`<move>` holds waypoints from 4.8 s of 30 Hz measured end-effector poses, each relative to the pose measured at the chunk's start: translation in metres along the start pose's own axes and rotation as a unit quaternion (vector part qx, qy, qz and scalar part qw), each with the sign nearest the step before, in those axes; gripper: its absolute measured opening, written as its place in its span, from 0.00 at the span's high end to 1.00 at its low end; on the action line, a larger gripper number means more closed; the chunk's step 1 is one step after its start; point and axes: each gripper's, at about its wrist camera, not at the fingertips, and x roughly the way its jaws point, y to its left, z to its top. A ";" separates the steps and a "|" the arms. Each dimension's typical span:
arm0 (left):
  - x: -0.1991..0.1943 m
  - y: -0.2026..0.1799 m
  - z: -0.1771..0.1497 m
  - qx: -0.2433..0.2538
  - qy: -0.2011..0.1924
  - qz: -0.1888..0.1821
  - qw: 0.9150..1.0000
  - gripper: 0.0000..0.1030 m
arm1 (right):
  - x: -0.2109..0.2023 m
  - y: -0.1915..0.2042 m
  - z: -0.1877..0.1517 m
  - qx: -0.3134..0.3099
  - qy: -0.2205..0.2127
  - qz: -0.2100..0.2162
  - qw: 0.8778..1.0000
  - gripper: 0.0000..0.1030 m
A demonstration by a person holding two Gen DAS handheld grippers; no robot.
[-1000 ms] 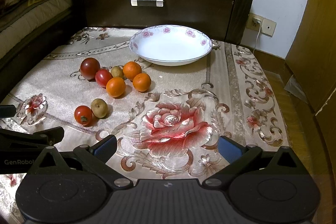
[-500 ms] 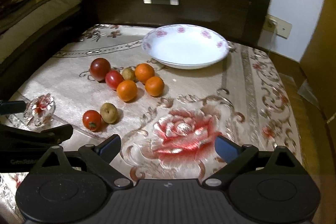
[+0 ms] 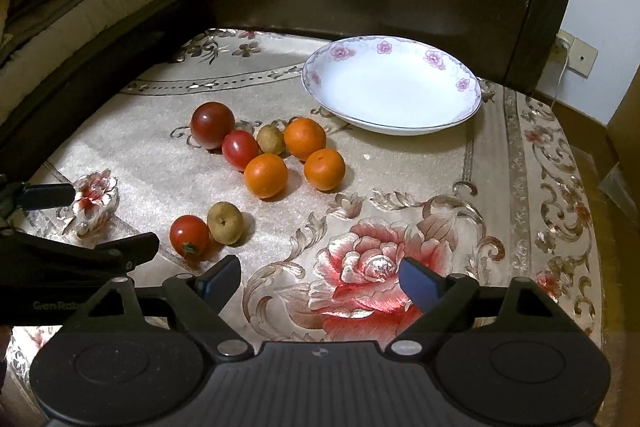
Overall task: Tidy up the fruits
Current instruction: 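Grasp the red tomato with the left tool while the right tool grasps the brown kiwi, then carry the tomato and kiwi into the white bowl and open both tools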
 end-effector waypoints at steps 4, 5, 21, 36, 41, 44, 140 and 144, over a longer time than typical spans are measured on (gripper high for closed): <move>0.000 -0.010 0.000 0.029 -0.003 -0.012 1.000 0.03 | -0.004 -0.005 0.009 -0.009 -0.008 -0.001 1.000 0.20; 0.001 -0.015 0.000 0.038 -0.002 -0.015 0.999 0.03 | -0.005 -0.007 0.011 -0.009 -0.010 0.000 1.000 0.20; 0.020 -0.031 0.008 0.041 0.025 -0.114 0.992 0.62 | 0.006 -0.012 0.018 -0.021 0.001 0.022 1.000 0.26; 0.012 -0.007 -0.003 0.041 0.021 -0.096 0.994 0.63 | 0.027 0.014 0.029 -0.050 0.017 0.106 0.993 0.49; 0.013 -0.006 -0.003 0.037 0.023 -0.097 0.994 0.63 | 0.044 0.026 0.029 -0.063 0.042 0.123 0.989 0.68; 0.013 -0.007 -0.004 0.038 0.023 -0.097 0.994 0.63 | 0.047 0.028 0.032 -0.068 0.042 0.123 0.989 0.73; 0.062 -0.064 0.128 0.100 -0.035 -0.093 0.990 0.53 | 0.053 -0.083 0.099 0.057 -0.043 0.015 0.997 0.65; 0.058 -0.065 0.126 0.106 -0.038 -0.088 0.990 0.51 | 0.050 -0.078 0.098 0.051 -0.044 0.017 0.998 0.64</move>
